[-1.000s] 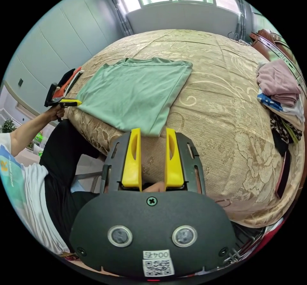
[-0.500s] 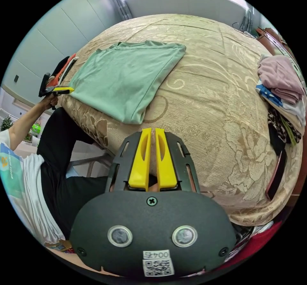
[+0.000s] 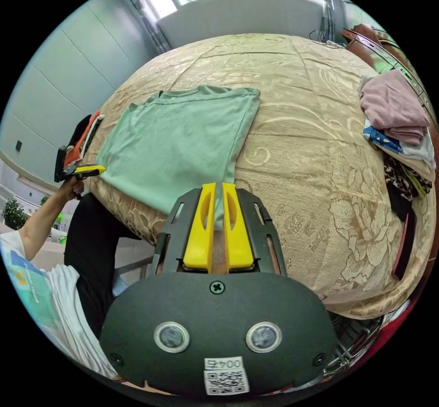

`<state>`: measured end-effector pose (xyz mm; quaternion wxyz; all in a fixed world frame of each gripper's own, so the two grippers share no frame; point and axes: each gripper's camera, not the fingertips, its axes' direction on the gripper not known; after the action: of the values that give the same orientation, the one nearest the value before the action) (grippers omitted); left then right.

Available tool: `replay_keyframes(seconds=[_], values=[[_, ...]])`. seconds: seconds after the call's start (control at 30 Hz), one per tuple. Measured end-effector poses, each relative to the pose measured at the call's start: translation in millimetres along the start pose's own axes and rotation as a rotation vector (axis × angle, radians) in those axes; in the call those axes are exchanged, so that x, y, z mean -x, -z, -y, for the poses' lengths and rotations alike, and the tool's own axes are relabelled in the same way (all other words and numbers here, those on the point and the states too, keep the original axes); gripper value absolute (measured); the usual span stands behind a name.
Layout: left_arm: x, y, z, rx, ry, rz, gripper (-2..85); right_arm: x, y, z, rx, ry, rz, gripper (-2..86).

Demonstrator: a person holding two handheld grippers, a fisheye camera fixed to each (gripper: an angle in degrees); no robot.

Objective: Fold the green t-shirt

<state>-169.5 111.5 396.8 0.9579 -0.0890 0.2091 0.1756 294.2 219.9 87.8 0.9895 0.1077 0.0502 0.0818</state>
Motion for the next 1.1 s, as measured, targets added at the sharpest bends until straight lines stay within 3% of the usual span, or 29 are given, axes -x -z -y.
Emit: replay_keyframes(seconds=[0.13, 0.23, 0.43, 0.77, 0.9, 1.1], values=[[-5.7, 8.0, 2.5, 0.004, -0.037, 0.049, 0.3, 20.1, -17.0, 37.0, 0.004, 0.039, -0.047, 4.8], [-4.4, 26.8, 1.4, -0.074, -0.026, 0.059, 0.3, 21.6, -49.5, 55.0, 0.138, 0.044, -0.095, 4.8], [31.0, 52.1, 35.7, -0.227, 0.082, -0.037, 0.6, 37.3, -23.0, 82.0, 0.053, -0.011, -0.064, 4.2], [79.2, 27.6, 123.7, -0.273, 0.229, 0.061, 3.1, 35.2, -31.7, 175.5, -0.013, -0.106, -0.113, 6.0], [97.6, 33.1, 113.9, -0.292, 0.218, 0.101, 4.4, 62.1, -32.9, 203.4, -0.046, -0.038, -0.052, 6.7], [94.5, 25.4, 95.1, -0.185, 0.076, 0.172, 6.7, 179.8, -53.0, 278.6, -0.104, 0.155, 0.174, 8.1]])
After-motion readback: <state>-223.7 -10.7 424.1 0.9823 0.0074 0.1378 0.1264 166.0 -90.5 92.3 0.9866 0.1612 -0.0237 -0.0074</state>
